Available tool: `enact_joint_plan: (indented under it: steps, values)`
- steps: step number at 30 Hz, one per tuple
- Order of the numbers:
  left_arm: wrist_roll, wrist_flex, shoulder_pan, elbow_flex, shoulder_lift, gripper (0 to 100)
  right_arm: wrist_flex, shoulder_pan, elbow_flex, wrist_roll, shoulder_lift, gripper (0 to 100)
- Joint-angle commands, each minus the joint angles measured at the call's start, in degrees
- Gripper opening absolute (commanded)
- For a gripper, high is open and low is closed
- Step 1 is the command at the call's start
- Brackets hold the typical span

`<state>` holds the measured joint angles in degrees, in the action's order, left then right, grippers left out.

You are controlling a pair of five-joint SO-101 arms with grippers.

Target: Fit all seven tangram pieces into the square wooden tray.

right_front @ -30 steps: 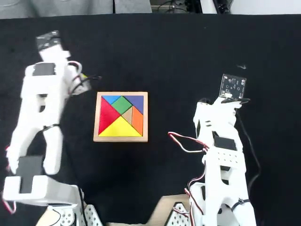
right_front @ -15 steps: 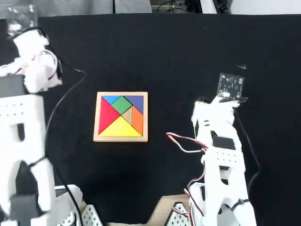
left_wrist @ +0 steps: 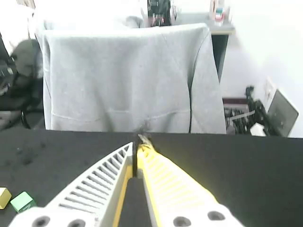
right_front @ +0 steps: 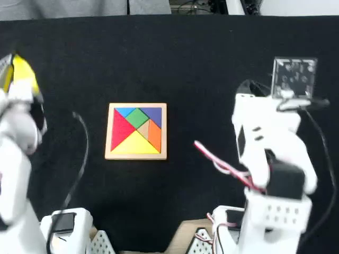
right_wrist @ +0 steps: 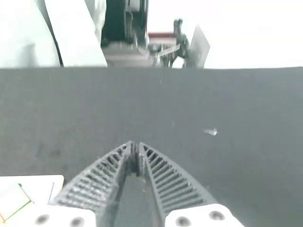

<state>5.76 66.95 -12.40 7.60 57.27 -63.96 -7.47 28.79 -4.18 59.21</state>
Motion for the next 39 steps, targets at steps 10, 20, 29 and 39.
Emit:
enact_joint_plan:
  steps: [10,20,29,39]
  values:
    - [0.62,-1.67,-0.04,18.07,34.64,3,-9.67,0.53,-4.0,-0.62,23.34,1.5]
    - [0.35,4.04,-0.04,22.46,47.21,3,-17.14,0.53,-3.91,-0.62,45.14,1.5]
    - [0.35,7.65,-0.04,28.09,47.03,3,-16.18,0.53,2.24,-0.62,48.92,1.5]
    - [0.35,-10.11,-0.04,56.13,47.12,3,6.42,0.53,27.47,-0.62,49.01,1.5]
